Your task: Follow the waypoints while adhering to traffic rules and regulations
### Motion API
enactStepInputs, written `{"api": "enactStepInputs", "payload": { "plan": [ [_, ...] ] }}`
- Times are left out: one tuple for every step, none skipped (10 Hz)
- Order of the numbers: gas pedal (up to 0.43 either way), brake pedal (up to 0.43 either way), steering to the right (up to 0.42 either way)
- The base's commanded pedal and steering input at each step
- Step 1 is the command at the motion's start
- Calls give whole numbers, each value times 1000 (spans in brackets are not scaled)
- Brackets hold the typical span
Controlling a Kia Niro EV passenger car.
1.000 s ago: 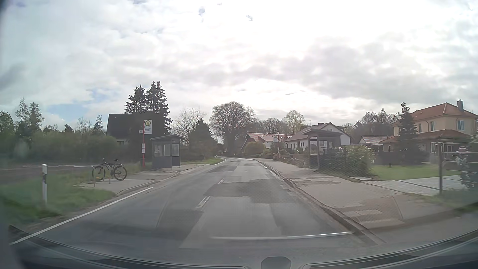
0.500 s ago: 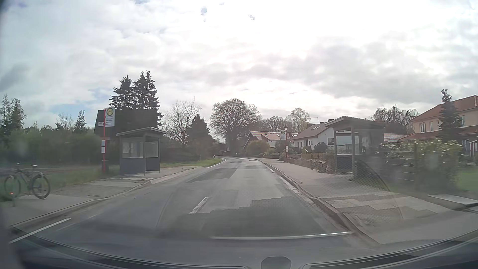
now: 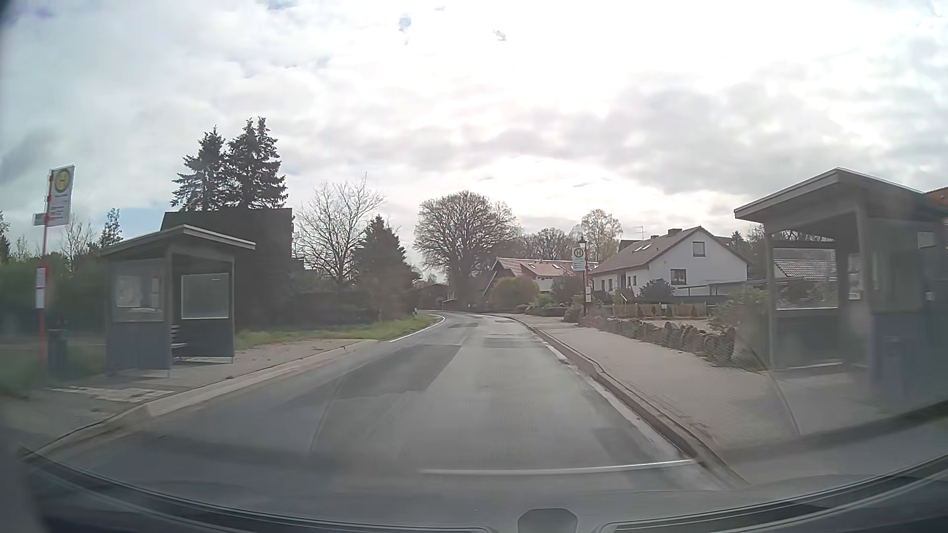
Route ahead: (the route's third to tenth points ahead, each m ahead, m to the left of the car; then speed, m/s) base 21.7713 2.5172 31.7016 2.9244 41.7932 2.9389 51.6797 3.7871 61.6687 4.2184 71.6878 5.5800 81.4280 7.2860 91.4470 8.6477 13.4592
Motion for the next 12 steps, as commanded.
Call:
{"api": "enactStepInputs", "payload": {
  "plan": [
    [177, 0, -4],
    [177, 6, -4],
    [177, 6, -4],
    [177, 0, -3],
    [177, 0, -2],
    [177, 0, -2],
    [177, 0, -1],
    [177, 0, -1],
    [177, 0, -1],
    [189, 0, -1],
    [189, 0, -4],
    [189, 0, -3]
  ]
}}
